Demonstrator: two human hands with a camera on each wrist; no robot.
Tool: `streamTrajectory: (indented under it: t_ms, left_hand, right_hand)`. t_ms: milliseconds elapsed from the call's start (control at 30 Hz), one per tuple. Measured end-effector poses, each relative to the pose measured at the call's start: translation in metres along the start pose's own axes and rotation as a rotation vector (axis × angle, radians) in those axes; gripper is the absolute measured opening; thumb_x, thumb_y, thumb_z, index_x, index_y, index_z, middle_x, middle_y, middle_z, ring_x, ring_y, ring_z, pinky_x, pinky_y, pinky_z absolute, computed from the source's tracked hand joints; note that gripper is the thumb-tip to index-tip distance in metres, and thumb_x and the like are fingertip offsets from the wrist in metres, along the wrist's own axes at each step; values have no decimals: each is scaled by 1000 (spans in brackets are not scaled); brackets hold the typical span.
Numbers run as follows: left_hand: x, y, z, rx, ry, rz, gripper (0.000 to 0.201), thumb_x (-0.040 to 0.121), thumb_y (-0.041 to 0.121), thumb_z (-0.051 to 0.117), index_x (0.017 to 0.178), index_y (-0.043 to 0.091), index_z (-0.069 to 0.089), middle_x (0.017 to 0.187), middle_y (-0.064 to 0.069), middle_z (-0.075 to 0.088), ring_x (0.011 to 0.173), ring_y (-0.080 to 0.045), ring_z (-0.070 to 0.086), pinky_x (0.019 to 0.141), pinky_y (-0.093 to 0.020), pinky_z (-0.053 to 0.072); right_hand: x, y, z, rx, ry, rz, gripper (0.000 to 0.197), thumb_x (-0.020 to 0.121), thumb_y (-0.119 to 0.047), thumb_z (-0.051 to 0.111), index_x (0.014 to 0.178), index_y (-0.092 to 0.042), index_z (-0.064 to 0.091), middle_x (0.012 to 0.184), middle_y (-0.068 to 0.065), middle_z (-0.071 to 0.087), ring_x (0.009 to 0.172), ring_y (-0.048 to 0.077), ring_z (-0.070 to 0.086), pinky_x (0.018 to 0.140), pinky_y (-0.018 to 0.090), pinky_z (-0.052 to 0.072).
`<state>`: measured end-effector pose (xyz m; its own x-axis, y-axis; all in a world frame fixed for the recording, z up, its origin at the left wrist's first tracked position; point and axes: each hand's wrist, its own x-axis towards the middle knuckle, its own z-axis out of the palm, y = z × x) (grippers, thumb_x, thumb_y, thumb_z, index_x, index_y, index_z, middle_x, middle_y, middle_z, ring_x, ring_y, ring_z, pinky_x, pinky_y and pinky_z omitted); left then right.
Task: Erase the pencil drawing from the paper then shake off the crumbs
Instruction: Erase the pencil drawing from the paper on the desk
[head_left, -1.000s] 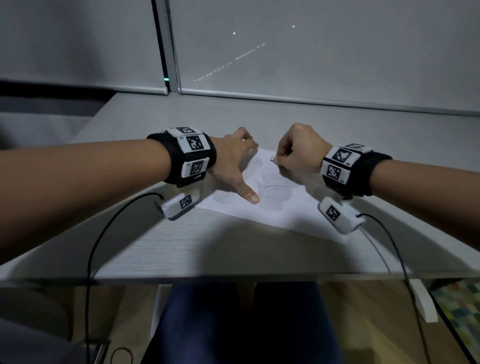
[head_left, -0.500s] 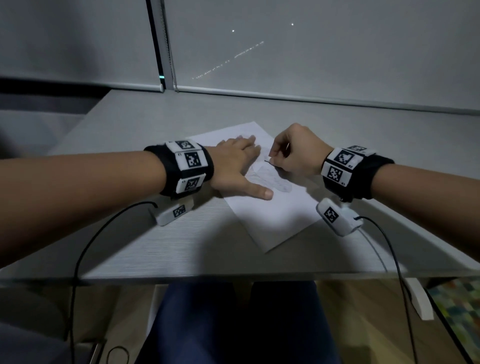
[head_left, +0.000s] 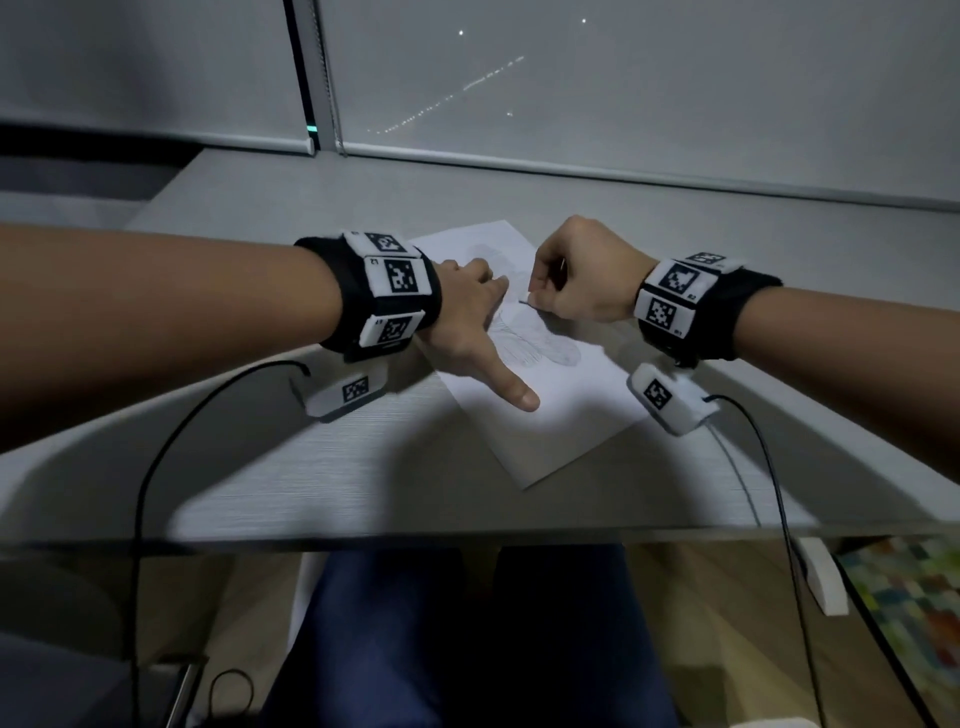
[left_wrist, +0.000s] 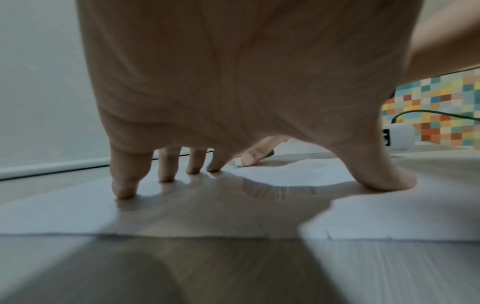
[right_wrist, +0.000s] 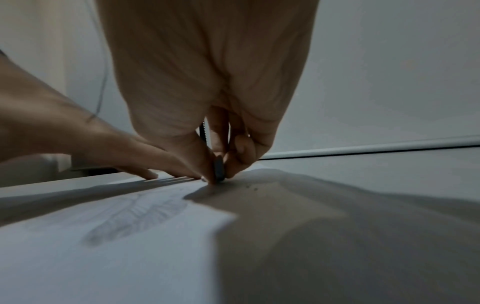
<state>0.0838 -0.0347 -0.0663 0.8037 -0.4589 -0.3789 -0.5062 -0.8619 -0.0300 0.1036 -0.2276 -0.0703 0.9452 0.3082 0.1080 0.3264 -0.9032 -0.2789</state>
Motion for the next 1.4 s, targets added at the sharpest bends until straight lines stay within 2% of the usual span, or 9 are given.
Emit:
streamTrajectory:
  t_ms: [100,233,367,500,667,900,1133,1267,1400]
  left_hand:
    - [1,3,-4,31,-17,-10,165,23,114,49,159,25,27,148,2,36,137,-31,43,112,-55,41]
    - [1,6,-6,62,19,0,157,19,114,48,148,26,41,130,3,43,123,-28,50,101,-51,48]
    - [-1,8,-10,78,3,-1,145,22,112,54,138,25,45,124,3,42,118,-28,50,86,-46,44]
    - [-2,12,-15,58,-33,-14,153,22,110,57,152,34,31,126,1,36,125,-33,45,90,-51,42]
    - [-2,11,-15,27,-45,9,142,25,109,59,151,52,27,124,-1,35,118,-31,40,85,-48,38]
    - [-5,9,-10,32,-46,-31,168,22,113,52,165,41,1,148,2,30,139,-32,34,105,-54,39]
    - [-3,12,-13,62,-46,-28,168,21,112,53,165,41,5,151,-1,29,141,-34,35,100,-54,40]
    - [-4,15,-14,55,-48,-49,171,20,112,55,165,36,7,151,-2,30,140,-36,37,104,-55,42]
    - [-7,16,-17,14,-72,-16,144,26,109,59,152,59,10,141,-5,32,136,-41,39,101,-57,41]
  right_hand:
    - [-4,-7,2,-17,12,-16,9,84,-18,76,77,-13,78,65,-11,67,60,-1,60,68,24,56]
    - [-23,-19,2,24,-93,-120,6,84,-14,75,79,-13,78,59,-17,62,55,-3,60,55,4,39]
    - [-12,-8,-2,12,-45,-62,7,83,-17,79,76,-16,79,57,-16,63,52,-5,58,53,3,38]
    - [-5,-5,0,2,21,-14,9,82,-12,73,75,-12,79,60,-14,64,54,-2,59,61,18,48]
    - [-25,-20,4,50,-99,-123,8,82,-12,71,76,-14,76,62,-6,68,52,3,56,54,10,44]
    - [-2,-11,4,28,19,-12,12,81,-10,68,77,-9,79,65,0,70,56,10,59,63,23,50]
    - [-29,-14,0,75,-94,-107,10,84,-15,79,74,-15,77,59,-12,66,52,-1,59,55,6,41]
    - [-11,4,-2,18,8,6,9,84,-20,79,75,-16,79,64,-7,69,56,2,60,63,20,46]
    - [-26,-5,0,37,-24,-34,9,85,-19,77,77,-15,77,63,-6,69,54,2,60,60,16,46]
